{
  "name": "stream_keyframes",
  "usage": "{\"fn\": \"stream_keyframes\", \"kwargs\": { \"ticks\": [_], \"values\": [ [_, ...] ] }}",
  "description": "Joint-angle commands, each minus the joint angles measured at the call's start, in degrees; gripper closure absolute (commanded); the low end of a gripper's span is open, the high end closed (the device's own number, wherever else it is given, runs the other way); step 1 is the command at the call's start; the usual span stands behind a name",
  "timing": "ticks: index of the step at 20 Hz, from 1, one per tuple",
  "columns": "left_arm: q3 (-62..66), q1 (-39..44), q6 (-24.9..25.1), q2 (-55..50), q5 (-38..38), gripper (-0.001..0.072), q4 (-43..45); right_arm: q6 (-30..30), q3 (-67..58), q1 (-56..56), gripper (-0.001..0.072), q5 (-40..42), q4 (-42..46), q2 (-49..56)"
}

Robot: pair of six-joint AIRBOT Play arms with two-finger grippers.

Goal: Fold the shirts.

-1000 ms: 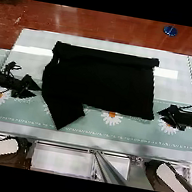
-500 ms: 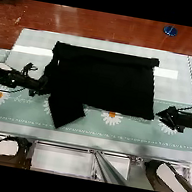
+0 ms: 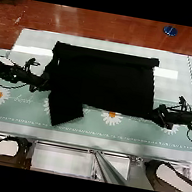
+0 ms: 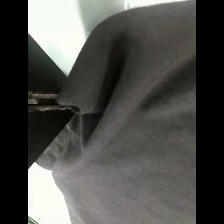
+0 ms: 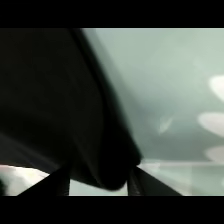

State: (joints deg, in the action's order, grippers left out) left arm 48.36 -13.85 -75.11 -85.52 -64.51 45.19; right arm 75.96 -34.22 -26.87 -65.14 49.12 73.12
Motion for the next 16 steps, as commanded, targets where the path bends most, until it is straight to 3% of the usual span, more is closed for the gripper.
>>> {"fn": "stream_keyframes", "kwargs": {
  "ticks": [1,2,3,5,8,13,16],
  "values": [
    [0.3,0.1,0.1,0.0,-0.8,0.0682,-0.5,-0.2,0.0,1.0,0.0312,7.0,-5.9,4.1],
    [0.3,0.1,0.1,0.0,-0.7,0.0682,-0.5,-1.2,0.0,1.0,0.0399,8.1,-7.8,4.3],
    [0.5,0.2,0.1,0.0,-0.6,0.0682,-0.5,-3.6,-0.1,1.0,0.0532,8.8,-10.5,4.3],
    [1.4,0.8,0.1,0.0,-0.9,0.0683,-0.6,-10.0,-1.3,1.0,0.0691,6.9,-15.5,4.3],
    [5.6,1.4,0.1,1.2,-3.9,0.0683,-2.5,-15.4,-7.6,1.0,0.0692,0.1,-18.8,1.4],
    [29.1,1.4,0.1,12.1,-5.2,0.0683,-10.1,-7.8,-35.9,1.0,0.0692,-6.5,-13.5,-8.9],
    [44.2,1.3,-1.3,19.5,-5.4,0.0683,-9.8,-2.5,-53.4,1.0,0.0692,-7.5,-7.9,-14.2]
  ]
}}
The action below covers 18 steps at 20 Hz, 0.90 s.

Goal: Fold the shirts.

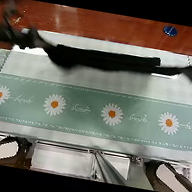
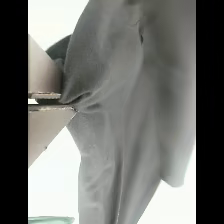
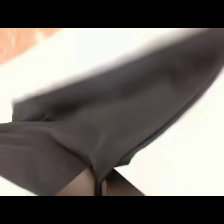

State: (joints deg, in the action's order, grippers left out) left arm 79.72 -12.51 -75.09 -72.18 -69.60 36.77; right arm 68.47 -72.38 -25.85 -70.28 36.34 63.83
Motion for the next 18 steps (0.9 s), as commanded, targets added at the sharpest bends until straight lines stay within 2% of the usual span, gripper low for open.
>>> {"fn": "stream_keyframes", "kwargs": {
  "ticks": [1,4,7,12,15,18],
  "values": [
    [16.6,-0.1,-2.7,8.8,-0.8,0.0683,-0.5,6.3,-18.9,0.0,0.0692,-3.2,6.6,-6.7],
    [21.4,-0.1,-2.8,17.4,-1.4,0.0683,3.8,8.5,-24.9,0.0,0.0692,-4.5,11.5,-14.1],
    [21.5,-0.1,-5.9,26.9,-1.6,0.0683,15.6,9.0,-25.6,0.0,0.0691,-6.1,17.5,-21.9],
    [21.5,0.0,-9.9,38.4,-3.8,0.0683,33.9,14.8,-25.6,0.0,0.0692,-10.6,30.7,-32.0],
    [19.9,2.0,-10.7,39.1,-5.4,0.0683,37.2,15.8,-24.9,0.0,0.0692,-13.3,32.1,-32.8],
    [12.7,3.0,-10.7,37.1,-6.2,0.0683,37.4,15.5,-17.9,0.0,0.0692,-13.4,30.9,-31.8]
  ]
}}
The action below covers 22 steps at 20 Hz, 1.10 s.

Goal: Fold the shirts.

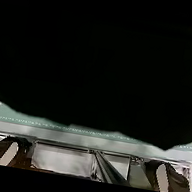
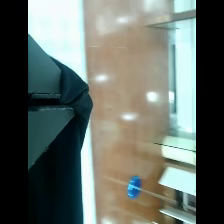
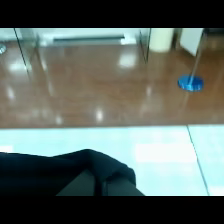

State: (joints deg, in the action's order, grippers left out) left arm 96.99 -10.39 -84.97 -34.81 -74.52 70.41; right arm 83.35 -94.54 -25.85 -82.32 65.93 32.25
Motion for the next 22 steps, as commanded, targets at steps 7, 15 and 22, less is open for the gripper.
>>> {"fn": "stream_keyframes", "kwargs": {
  "ticks": [7,15,22],
  "values": [
    [-17.0,1.2,1.7,-23.0,1.9,0.0683,-4.0,-9.7,22.0,0.0,0.0692,4.7,-16.1,19.0],
    [-4.9,3.1,0.6,-59.1,13.5,0.0683,-11.4,-8.2,8.9,8.6,0.0692,17.2,-16.5,59.5],
    [8.1,2.6,0.7,-70.1,9.3,0.0682,-13.5,-5.0,-2.4,7.9,0.0691,10.1,-18.8,71.9]
  ]
}}
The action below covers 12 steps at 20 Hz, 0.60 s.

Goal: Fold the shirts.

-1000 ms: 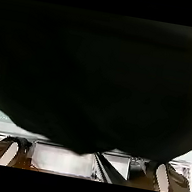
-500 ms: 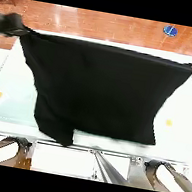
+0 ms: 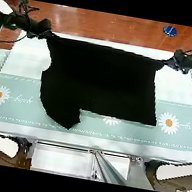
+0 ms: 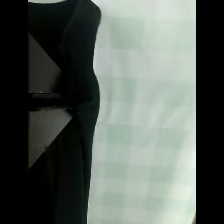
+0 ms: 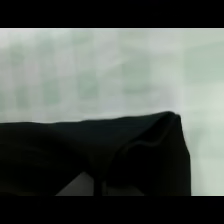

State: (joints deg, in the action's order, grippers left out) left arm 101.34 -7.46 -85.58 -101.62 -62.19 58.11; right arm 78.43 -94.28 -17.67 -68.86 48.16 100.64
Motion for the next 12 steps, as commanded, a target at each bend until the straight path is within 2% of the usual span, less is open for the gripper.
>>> {"fn": "stream_keyframes", "kwargs": {
  "ticks": [1,3,5,11,12],
  "values": [
    [3.9,-0.8,3.3,-3.1,-6.8,0.0682,-1.2,-1.6,-2.7,-1.0,0.0691,-6.3,-1.0,3.3],
    [3.7,-1.0,8.1,-3.5,-14.8,0.0682,1.5,-3.3,-2.4,-2.0,0.0691,-12.7,2.2,3.3],
    [0.8,-0.7,7.9,-3.9,-17.6,0.0682,4.9,-2.8,-0.7,-1.4,0.0692,-15.2,8.3,3.3],
    [-9.2,-0.4,7.1,-5.1,-19.3,0.0676,4.9,-1.9,8.3,0.8,0.0687,-7.0,9.3,3.4],
    [-9.3,-0.1,5.7,-5.2,-19.9,0.0565,4.9,-0.3,8.9,1.1,0.0526,-6.2,9.4,3.4]
  ]
}}
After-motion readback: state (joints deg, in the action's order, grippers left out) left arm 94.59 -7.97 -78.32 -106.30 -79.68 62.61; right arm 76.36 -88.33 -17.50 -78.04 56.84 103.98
